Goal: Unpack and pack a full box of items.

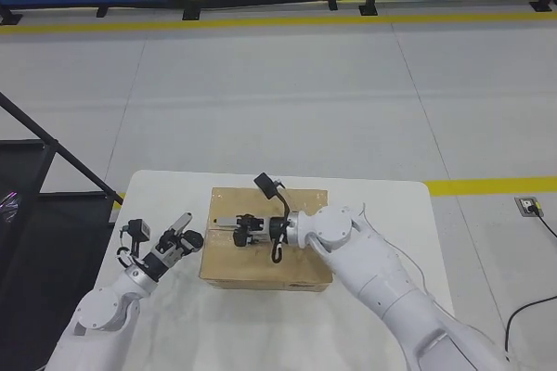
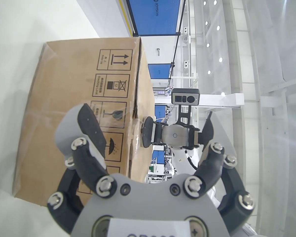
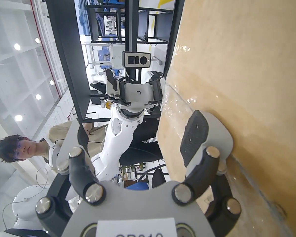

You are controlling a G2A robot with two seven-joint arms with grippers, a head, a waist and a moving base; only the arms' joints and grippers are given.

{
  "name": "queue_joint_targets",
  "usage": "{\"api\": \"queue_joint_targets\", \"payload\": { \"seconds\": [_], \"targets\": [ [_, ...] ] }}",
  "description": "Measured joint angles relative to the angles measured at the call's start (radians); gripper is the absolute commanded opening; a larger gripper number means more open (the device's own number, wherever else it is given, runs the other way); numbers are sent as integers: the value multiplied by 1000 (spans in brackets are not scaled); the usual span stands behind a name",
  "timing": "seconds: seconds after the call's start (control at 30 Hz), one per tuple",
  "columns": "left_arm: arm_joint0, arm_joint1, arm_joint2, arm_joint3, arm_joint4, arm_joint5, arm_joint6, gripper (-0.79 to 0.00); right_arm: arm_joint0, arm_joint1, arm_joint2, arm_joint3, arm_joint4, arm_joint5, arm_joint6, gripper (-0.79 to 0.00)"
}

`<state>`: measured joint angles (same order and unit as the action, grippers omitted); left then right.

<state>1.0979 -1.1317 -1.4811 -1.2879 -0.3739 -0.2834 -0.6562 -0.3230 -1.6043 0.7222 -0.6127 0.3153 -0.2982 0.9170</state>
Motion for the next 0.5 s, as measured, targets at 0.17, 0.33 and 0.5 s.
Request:
{"api": "queue_joint_targets", "payload": {
  "seconds": [0.17,0.33,0.5],
  "targets": [
    [-6,1,-5,-1,-4,5,-2,0,-29,37,55,-43,-32,-14,15,0],
    [-13,2,-13,-2,-16,5,0,0,-82,81,117,-134,-90,26,6,0],
    [-14,4,-24,-4,-22,6,1,0,-153,126,192,-246,-125,62,21,0]
  ]
}}
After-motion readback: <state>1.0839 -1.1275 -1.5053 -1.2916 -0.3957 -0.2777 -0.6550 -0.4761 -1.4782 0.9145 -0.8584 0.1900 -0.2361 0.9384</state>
